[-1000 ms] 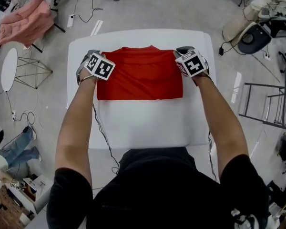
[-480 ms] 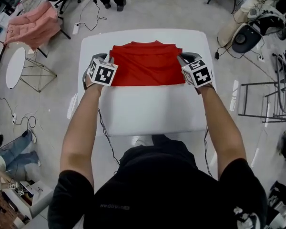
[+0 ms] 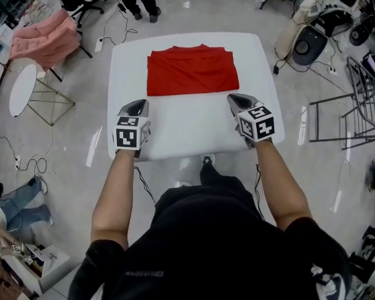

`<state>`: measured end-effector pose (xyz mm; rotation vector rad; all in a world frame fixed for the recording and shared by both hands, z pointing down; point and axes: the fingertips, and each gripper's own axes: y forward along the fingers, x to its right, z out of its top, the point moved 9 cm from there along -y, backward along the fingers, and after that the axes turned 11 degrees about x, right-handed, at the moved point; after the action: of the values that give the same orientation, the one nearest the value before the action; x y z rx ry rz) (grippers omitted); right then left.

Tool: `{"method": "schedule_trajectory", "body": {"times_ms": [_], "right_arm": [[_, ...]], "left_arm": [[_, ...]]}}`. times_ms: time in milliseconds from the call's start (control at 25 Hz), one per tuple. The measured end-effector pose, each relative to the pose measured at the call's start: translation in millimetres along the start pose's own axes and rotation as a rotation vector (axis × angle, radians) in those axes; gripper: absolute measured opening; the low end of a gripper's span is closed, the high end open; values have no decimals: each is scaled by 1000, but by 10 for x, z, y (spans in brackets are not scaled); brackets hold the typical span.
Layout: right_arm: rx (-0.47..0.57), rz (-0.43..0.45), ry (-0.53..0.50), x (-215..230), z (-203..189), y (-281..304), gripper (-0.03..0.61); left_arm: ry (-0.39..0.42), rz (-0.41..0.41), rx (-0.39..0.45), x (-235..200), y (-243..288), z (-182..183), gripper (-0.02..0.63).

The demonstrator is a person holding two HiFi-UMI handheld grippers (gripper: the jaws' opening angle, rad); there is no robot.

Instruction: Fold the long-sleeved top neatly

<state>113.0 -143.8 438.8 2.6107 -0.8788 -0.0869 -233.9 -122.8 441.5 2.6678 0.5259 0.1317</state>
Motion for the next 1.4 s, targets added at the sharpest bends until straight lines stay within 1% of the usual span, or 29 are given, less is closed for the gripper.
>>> {"method": "schedule_trajectory", "body": {"times_ms": [120,240,400,480,720,800,960,1040,1160,1400], "right_arm": [[-5,-17,88,-18,-249,-169,5],[-14,-42,128,103,-366,-219,5],[1,-59,174,405,-334,-174,5],[-2,-59,190,601,-290,-101,5],[-41,-28,242,1293,-261,297,17],[-53,-17,275,1513,-260,480,45],[-77,24,384,1845,-304,876,107],[-87,36,443,1981,-349,1062,144],[-92,46,508,2121,-408,1302,176],[-144,42,607,2202,-545,1605,192]], "left_arm": [[-38,-5,-16,182,-260,-266,8],[-68,-24,-52,330,-426,-470,8],[-26,-33,-88,465,-554,-557,8],[-27,-12,-89,487,-557,-541,8],[-118,90,-78,603,-449,-504,8],[-135,109,-83,675,-398,-486,8],[-150,144,-104,852,-367,-429,8],[-148,166,-114,930,-347,-405,8],[-154,204,-124,1018,-326,-381,8],[-172,268,-132,1153,-400,-350,8]]}}
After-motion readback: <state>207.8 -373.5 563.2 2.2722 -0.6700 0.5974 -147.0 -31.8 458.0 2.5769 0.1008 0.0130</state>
